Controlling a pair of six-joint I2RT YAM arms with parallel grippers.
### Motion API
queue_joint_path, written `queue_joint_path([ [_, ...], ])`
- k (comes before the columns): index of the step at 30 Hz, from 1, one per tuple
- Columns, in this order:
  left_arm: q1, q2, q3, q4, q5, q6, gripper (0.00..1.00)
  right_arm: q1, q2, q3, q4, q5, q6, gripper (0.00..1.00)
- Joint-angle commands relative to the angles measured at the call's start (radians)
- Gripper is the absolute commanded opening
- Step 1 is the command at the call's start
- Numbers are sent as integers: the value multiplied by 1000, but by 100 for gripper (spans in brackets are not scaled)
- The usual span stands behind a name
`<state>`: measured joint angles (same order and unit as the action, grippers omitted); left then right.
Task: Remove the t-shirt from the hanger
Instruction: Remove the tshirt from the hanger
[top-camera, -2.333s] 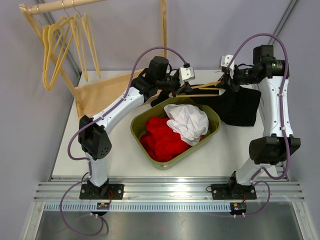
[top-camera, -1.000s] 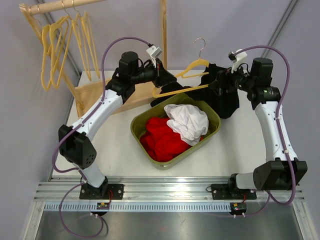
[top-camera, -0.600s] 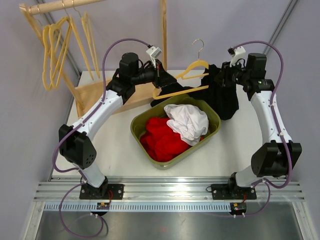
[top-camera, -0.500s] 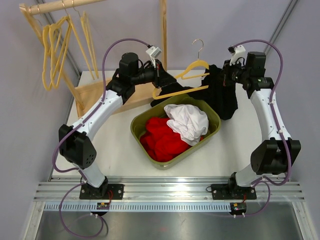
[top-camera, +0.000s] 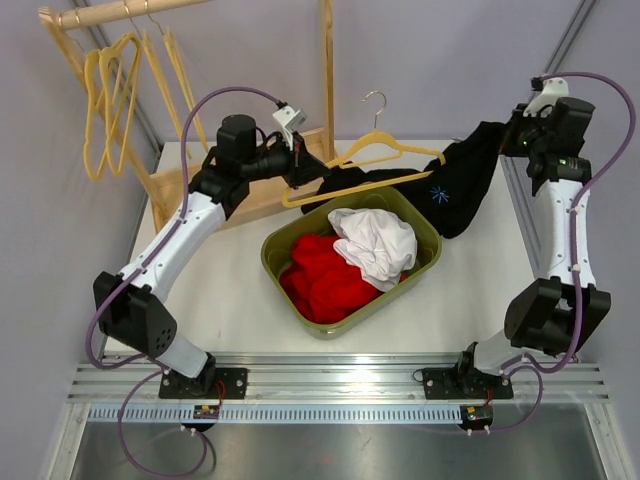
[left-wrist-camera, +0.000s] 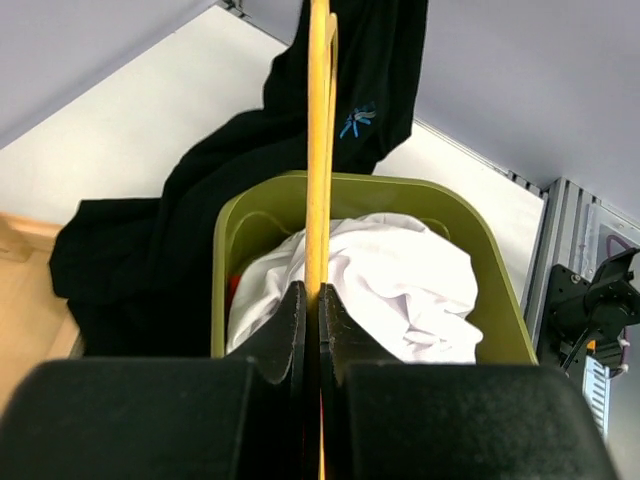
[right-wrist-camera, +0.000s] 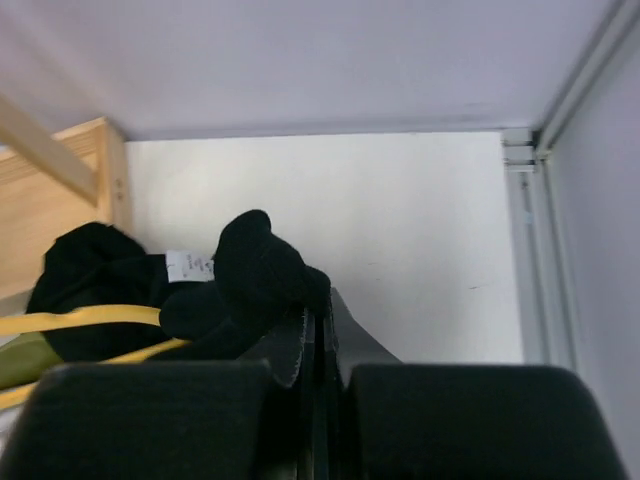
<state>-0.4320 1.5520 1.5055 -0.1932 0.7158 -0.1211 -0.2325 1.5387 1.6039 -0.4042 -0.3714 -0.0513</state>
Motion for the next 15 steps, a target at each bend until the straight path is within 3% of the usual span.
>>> queue_joint_path([
  [1, 44, -99, -28, 49, 37, 34, 0, -34, 27, 47, 81, 51, -24, 0],
  [5, 56, -142, -63, 139, 83, -18, 0, -47, 46, 2, -22, -191, -244, 0],
  [11, 84, -184, -57, 140, 108, -19, 0, -56, 61, -70, -140, -299, -425, 0],
  [13, 102, -204, -67, 146, 120, -20, 0, -65, 92, -58, -240, -398, -496, 0],
  [14, 105, -205, -71, 149, 128, -22, 0, -65, 104, -44, -293, -441, -594, 2],
  [15, 107, -210, -80, 152, 138, -22, 0, -65, 136, 3, -430, -527, -657, 16],
])
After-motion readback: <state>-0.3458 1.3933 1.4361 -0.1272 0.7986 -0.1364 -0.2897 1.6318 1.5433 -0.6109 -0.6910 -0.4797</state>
